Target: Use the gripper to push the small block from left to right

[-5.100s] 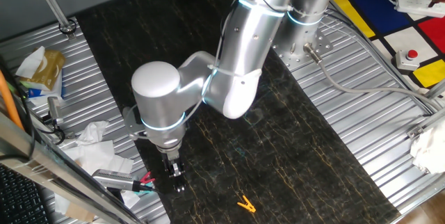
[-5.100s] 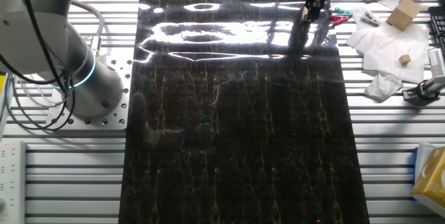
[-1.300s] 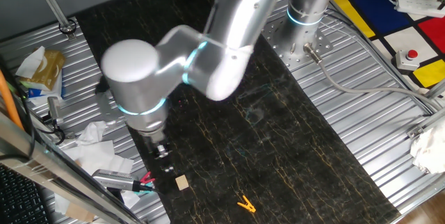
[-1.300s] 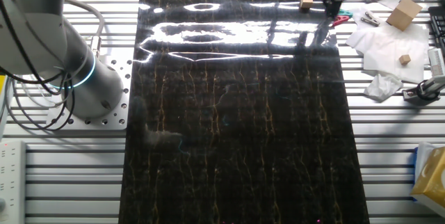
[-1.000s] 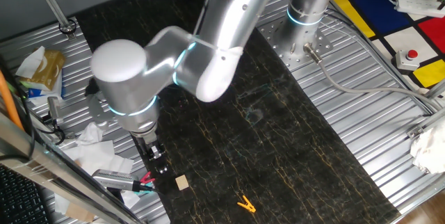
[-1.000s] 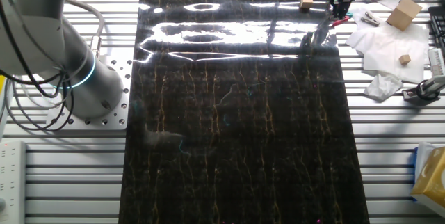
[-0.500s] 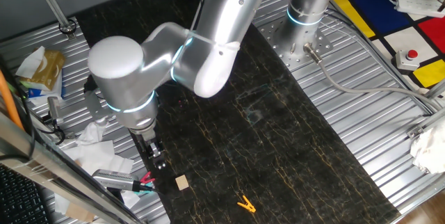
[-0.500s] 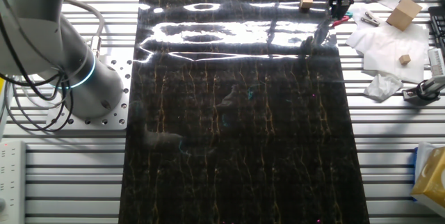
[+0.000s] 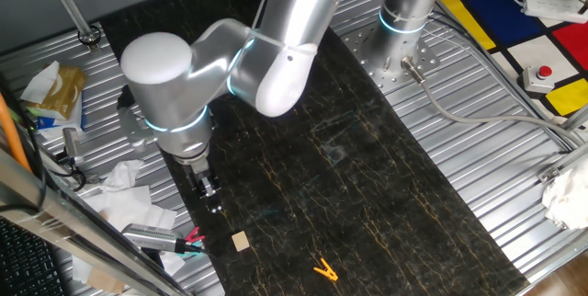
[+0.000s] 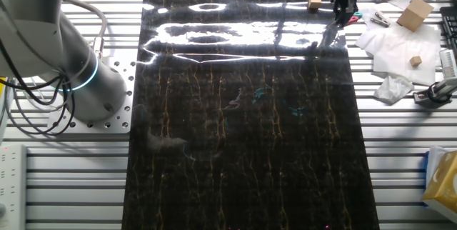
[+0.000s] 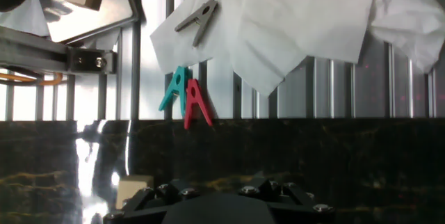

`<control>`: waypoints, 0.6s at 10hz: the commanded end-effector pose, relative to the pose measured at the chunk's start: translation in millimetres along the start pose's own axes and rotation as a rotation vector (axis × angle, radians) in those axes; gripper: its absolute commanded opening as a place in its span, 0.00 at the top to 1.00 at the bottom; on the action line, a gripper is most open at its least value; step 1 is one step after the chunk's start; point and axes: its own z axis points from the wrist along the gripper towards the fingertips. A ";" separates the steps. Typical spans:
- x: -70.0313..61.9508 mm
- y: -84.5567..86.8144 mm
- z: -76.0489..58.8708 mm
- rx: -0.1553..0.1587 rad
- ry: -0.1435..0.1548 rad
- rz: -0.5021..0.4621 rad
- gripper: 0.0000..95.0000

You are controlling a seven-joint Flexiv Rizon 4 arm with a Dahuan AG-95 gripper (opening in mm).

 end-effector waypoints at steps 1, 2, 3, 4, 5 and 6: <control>1.8 -0.2 0.1 0.001 0.000 -0.005 0.40; 3.5 0.1 -0.3 0.020 0.025 -0.003 0.40; 5.0 0.4 -0.5 0.034 0.036 -0.004 0.40; 7.1 0.6 -0.7 0.042 0.050 -0.004 0.40; 7.8 0.4 -0.4 0.044 0.052 -0.004 0.40; 10.2 -0.3 0.5 0.046 0.060 -0.003 0.40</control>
